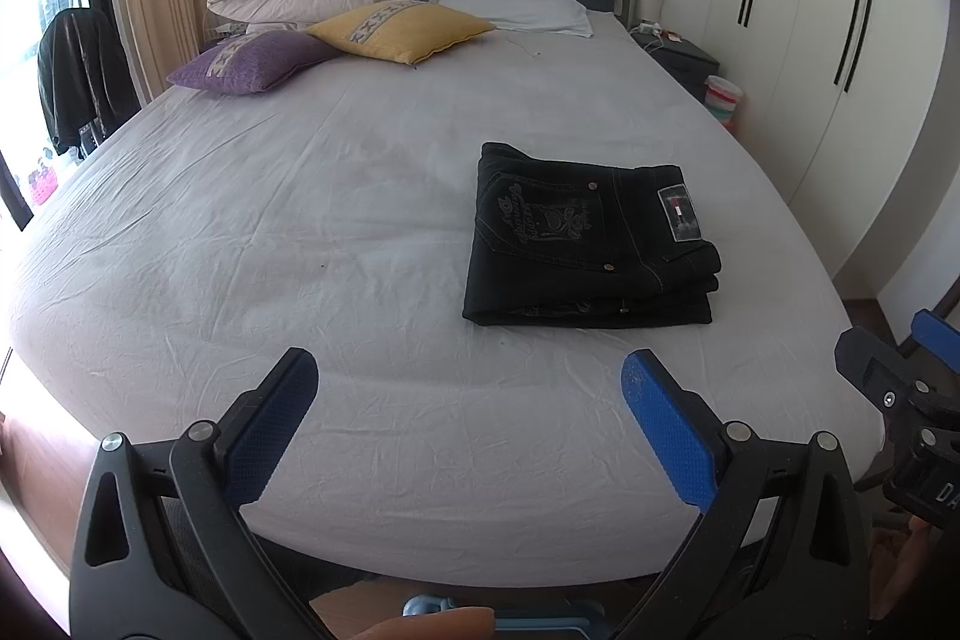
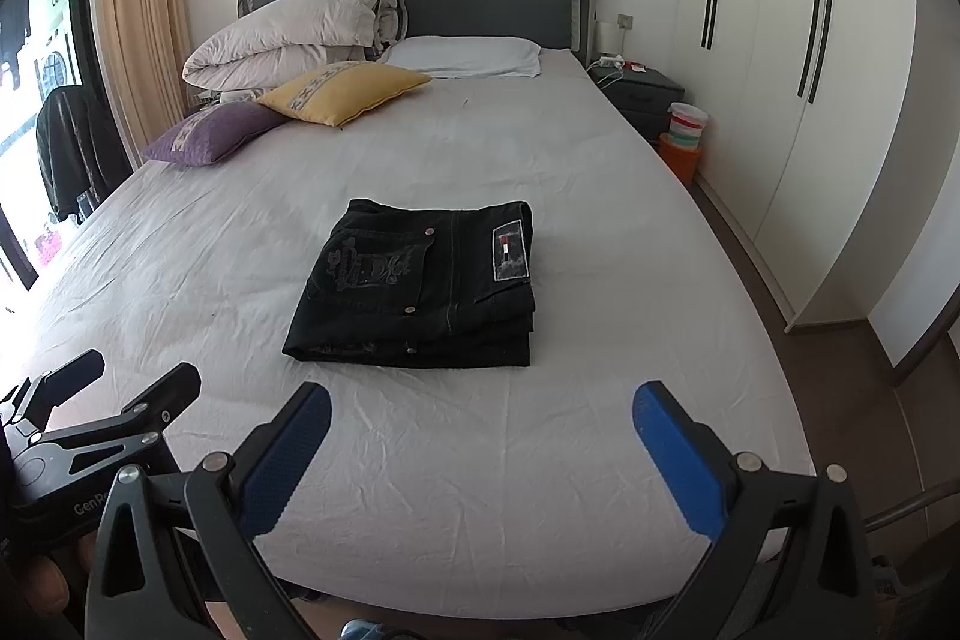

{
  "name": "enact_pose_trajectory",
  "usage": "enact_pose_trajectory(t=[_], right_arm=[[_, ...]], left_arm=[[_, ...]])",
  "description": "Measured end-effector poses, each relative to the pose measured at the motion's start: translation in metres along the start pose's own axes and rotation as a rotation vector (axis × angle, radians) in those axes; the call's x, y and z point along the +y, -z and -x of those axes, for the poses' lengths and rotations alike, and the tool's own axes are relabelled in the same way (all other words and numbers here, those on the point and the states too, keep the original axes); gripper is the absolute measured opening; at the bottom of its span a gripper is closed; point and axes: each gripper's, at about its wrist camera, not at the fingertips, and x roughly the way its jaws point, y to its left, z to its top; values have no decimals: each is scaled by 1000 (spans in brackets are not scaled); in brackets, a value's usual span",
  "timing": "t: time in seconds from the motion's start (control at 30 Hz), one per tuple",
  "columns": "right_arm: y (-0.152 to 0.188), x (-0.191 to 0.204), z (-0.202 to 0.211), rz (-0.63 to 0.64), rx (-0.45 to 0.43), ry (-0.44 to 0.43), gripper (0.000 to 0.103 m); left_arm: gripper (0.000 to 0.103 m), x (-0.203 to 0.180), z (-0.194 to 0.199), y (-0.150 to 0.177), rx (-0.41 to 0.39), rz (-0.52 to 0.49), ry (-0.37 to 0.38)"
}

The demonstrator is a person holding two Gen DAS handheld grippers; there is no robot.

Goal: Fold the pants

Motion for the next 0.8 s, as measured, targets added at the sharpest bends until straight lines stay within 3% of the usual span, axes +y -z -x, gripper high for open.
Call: enact_pose_trajectory(t=[0.8], right_arm=[[3,2,-1,1,5,0,103]], left_arm=[[103,0,-1,1,3,-1,2]])
